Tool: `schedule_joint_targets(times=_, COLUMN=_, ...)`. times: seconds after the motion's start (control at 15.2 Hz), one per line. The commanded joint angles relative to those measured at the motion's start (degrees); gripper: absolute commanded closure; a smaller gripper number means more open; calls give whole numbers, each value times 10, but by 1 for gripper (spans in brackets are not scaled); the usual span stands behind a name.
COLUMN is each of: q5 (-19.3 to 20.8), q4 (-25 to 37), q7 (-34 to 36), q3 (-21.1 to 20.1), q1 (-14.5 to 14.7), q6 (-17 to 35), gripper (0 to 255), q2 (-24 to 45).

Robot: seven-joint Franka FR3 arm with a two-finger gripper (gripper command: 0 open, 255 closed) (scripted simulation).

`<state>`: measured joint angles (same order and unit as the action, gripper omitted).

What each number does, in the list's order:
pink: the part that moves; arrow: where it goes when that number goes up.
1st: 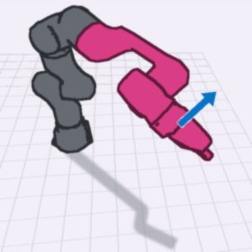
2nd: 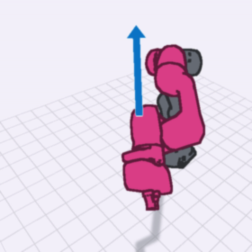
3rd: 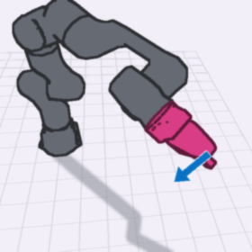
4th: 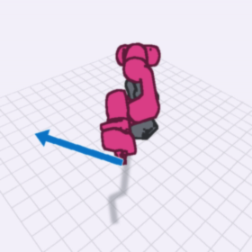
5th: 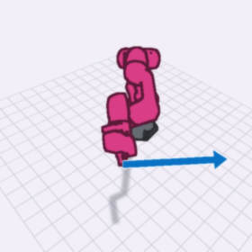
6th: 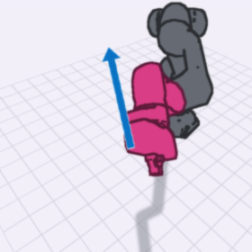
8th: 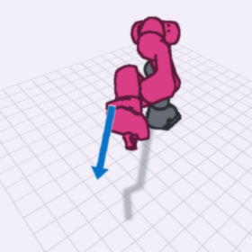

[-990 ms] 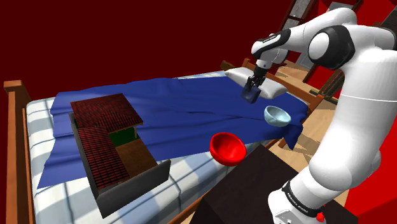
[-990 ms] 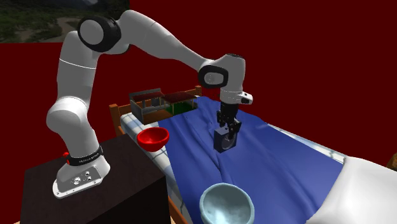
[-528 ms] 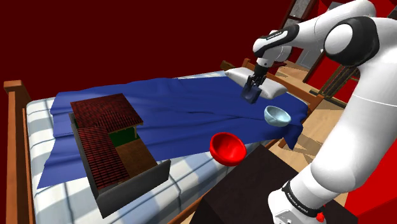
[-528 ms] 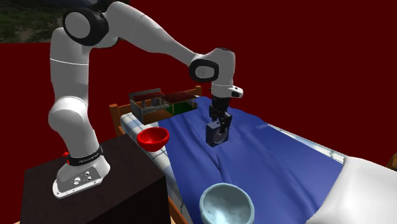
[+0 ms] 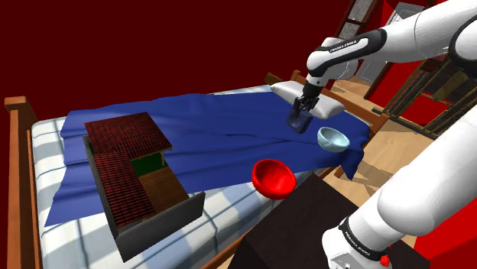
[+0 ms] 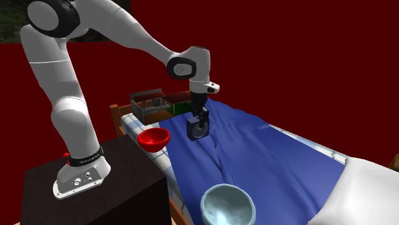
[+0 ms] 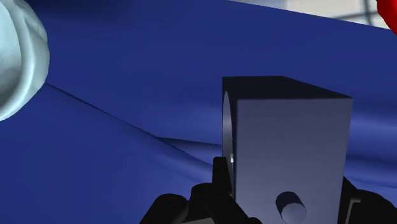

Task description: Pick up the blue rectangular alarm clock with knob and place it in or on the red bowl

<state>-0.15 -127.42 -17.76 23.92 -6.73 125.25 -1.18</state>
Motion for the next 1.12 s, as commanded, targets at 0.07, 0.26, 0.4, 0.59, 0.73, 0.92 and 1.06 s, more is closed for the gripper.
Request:
schedule_joint_targets(times=0.07, q5=25, q4=-55, q7=46, q3=-16, q1=12, q6=4, gripper=255, q2=-55)
schedule_joint_targets(times=0.26, q5=44, q4=-109, q7=92, q3=-39, q1=21, q6=5, gripper=255, q2=-109)
schedule_joint_targets(times=0.4, q5=52, q4=-141, q7=122, q3=-57, q1=27, q6=4, gripper=255, q2=-144)
schedule_joint_targets(times=0.59, q5=57, q4=-186, q7=165, q3=-86, q1=36, q6=-2, gripper=255, q2=-194)
schedule_joint_targets(times=0.73, q5=56, q4=-214, q7=193, q3=-106, q1=43, q6=-7, gripper=255, q2=-226)
schedule_joint_targets(times=0.92, q5=48, q4=-250, q7=235, q3=-138, q1=57, q6=-17, gripper=255, q2=-272)
schedule_joint_targets(times=1.06, q5=39, q4=-271, q7=262, q3=-160, q1=69, q6=-25, gripper=255, q2=-300)
